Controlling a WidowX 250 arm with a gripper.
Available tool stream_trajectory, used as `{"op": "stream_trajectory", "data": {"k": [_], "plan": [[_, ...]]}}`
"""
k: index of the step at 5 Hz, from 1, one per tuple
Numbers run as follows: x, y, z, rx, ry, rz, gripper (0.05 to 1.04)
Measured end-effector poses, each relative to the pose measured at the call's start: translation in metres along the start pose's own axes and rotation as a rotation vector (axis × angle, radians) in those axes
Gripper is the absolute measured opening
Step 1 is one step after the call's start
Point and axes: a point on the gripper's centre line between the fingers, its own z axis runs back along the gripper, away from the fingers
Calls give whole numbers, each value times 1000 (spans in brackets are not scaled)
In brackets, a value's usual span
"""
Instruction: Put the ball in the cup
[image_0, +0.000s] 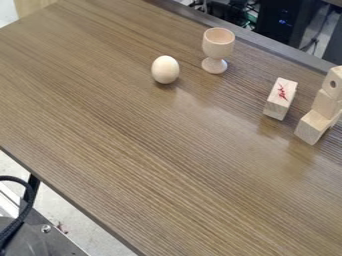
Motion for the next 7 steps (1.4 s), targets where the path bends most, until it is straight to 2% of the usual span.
{"op": "stream_trajectory", "data": {"k": [1, 2, 3, 5, 7], "plan": [[-3, 3, -15, 14, 41, 4, 998], [-1, 21, -23, 22, 56, 70, 998], [4, 57, -29, 60, 51, 174, 998], [9, 102, -35, 116, 30, 292, 998], [7, 157, -50, 170, 74, 453, 998]]}}
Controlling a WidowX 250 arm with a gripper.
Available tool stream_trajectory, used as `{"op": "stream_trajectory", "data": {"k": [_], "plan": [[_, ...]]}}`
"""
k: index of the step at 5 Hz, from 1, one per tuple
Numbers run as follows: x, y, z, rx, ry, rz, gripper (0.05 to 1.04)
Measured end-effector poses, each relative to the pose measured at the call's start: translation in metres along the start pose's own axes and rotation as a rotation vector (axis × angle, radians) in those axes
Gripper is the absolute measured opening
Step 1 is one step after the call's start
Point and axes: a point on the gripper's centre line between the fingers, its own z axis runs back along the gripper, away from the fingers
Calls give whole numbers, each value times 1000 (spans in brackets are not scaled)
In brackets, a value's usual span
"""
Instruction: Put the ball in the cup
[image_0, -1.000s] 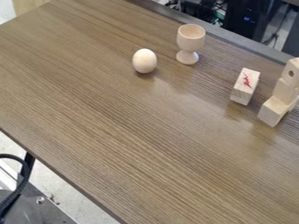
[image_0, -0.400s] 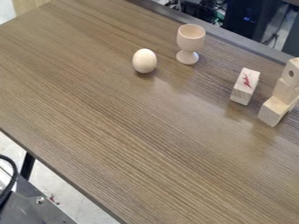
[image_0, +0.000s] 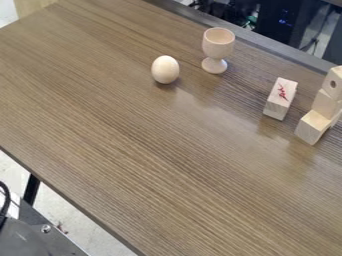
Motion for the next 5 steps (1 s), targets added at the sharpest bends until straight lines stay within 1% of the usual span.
{"op": "stream_trajectory", "data": {"k": [1, 2, 3, 4, 5], "plan": [[7, 24, -7, 21, 20, 76, 998], [9, 38, -17, 46, 48, 128, 998], [8, 48, -31, 60, 98, 157, 998], [8, 47, -42, 64, 169, 169, 998], [5, 53, -55, 82, 214, 177, 998]]}}
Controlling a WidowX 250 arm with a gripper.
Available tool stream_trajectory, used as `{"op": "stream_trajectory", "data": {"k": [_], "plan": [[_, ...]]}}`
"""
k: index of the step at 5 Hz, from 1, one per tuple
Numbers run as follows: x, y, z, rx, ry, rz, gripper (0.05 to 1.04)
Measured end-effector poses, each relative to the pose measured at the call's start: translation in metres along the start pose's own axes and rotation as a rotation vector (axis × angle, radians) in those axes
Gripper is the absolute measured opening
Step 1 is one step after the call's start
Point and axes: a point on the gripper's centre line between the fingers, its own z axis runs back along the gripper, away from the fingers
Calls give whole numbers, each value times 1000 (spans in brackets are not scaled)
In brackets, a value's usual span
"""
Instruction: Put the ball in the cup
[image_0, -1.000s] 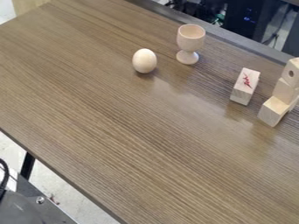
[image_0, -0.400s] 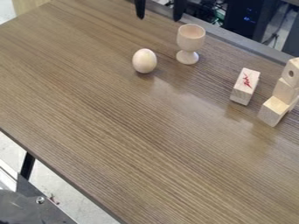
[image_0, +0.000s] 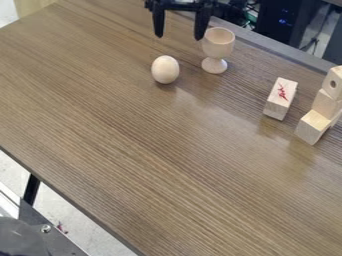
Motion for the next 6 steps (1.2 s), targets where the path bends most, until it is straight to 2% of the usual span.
{"op": "stream_trajectory", "data": {"k": [2, 3, 4, 5, 6], "plan": [[0, 11, -22, 20, -3, 17, 998], [-3, 15, -29, 32, 10, 19, 998], [-10, 18, -38, 20, 43, 26, 998], [-15, 16, -60, 19, 101, 13, 961], [-14, 14, -63, 6, 97, 14, 810]]}}
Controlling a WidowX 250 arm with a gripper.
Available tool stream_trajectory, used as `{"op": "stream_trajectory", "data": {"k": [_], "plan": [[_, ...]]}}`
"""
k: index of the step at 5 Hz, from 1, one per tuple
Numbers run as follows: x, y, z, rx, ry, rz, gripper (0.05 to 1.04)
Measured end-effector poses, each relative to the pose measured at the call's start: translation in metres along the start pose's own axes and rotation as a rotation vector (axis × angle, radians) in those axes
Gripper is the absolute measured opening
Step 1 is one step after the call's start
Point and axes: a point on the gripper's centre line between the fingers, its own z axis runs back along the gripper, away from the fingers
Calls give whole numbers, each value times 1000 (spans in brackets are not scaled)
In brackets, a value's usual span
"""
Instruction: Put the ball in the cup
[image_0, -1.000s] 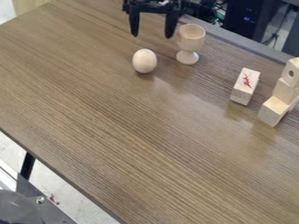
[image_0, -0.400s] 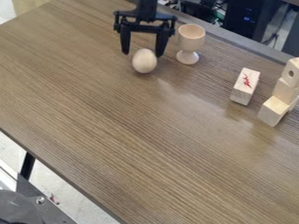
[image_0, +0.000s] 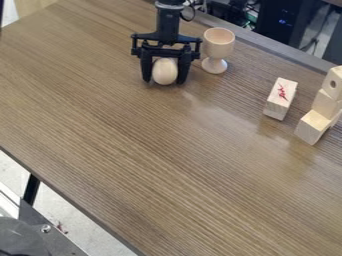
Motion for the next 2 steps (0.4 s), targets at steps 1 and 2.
{"op": "stream_trajectory", "data": {"k": [1, 2], "plan": [[0, 0, 0, -3, -4, -1, 809], [-5, -8, 23, -40, -62, -23, 809]]}}
